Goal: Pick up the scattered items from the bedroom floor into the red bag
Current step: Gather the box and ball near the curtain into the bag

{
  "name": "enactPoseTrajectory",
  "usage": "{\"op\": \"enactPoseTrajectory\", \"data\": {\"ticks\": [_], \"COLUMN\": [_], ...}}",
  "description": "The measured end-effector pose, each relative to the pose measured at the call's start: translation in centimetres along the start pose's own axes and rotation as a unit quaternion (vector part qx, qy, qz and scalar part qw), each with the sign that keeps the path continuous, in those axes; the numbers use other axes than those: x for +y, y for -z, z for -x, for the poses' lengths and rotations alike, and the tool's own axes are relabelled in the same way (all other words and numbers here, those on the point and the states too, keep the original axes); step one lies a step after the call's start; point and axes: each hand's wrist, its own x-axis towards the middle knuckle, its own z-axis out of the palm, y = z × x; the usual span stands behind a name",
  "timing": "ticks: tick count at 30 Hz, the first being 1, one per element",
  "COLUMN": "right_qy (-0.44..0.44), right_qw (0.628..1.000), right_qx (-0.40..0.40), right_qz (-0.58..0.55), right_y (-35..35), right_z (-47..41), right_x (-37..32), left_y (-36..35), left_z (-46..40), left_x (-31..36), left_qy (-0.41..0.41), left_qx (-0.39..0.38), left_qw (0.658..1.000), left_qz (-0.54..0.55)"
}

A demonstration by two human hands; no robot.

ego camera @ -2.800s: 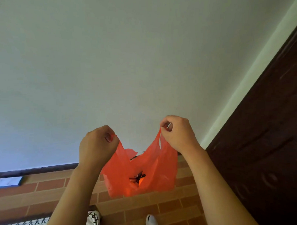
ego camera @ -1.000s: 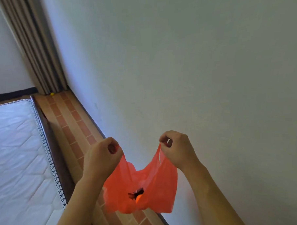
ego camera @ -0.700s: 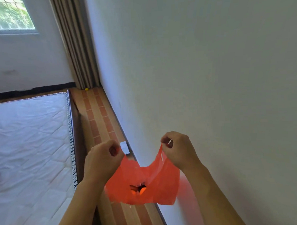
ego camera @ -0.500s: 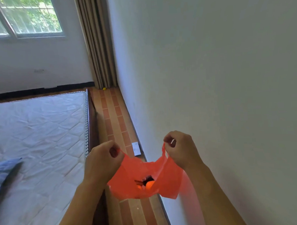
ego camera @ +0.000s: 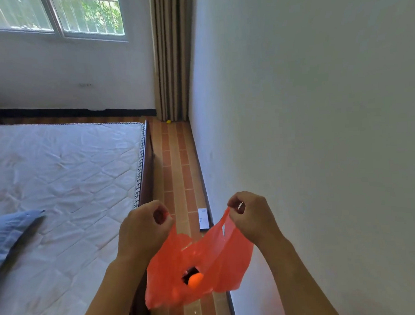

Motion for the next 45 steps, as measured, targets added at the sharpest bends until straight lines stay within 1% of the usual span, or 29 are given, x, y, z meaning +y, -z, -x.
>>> {"op": "enactPoseTrajectory", "data": {"ticks": [6,10,18,26,32,35,41,45], "right_qy": [0.008,0.004,0.015,0.032,0.049,0.047,0.025,0.012], "right_qw": [1.0,0.999,0.999,0.999,0.998,0.997,0.993,0.989], "right_qx": [-0.018,-0.019,-0.013,-0.013,-0.042,-0.063,-0.117,-0.146], "right_qz": [0.02,0.029,0.03,0.02,0.018,0.005,-0.019,-0.026], "right_y": [-3.0,-4.6,-5.4,-7.0,-10.0,-12.0,-18.1,-23.1], "right_z": [-7.2,-10.5,-16.5,-23.6,-30.4,-33.9,-39.1,-41.4], "right_x": [-3.1,-4.3,-6.3,-5.9,-4.3,-2.7,2.7,7.2], "left_y": [0.4,0.5,1.4,0.8,-1.3,-3.5,-9.5,-14.0], "left_z": [-7.2,-10.5,-16.2,-21.9,-27.1,-29.6,-33.8,-35.8], "left_x": [-3.7,-5.5,-7.0,-8.1,-10.1,-11.3,-14.8,-17.7], "left_qy": [0.025,0.025,0.038,0.037,0.069,0.078,0.117,0.151], "left_qx": [0.001,-0.003,0.013,0.023,0.021,0.002,-0.044,-0.064], "left_qw": [1.0,0.999,0.999,0.999,0.997,0.997,0.99,0.983], "left_qz": [0.014,0.021,0.034,0.032,0.008,-0.012,-0.067,-0.079]}}
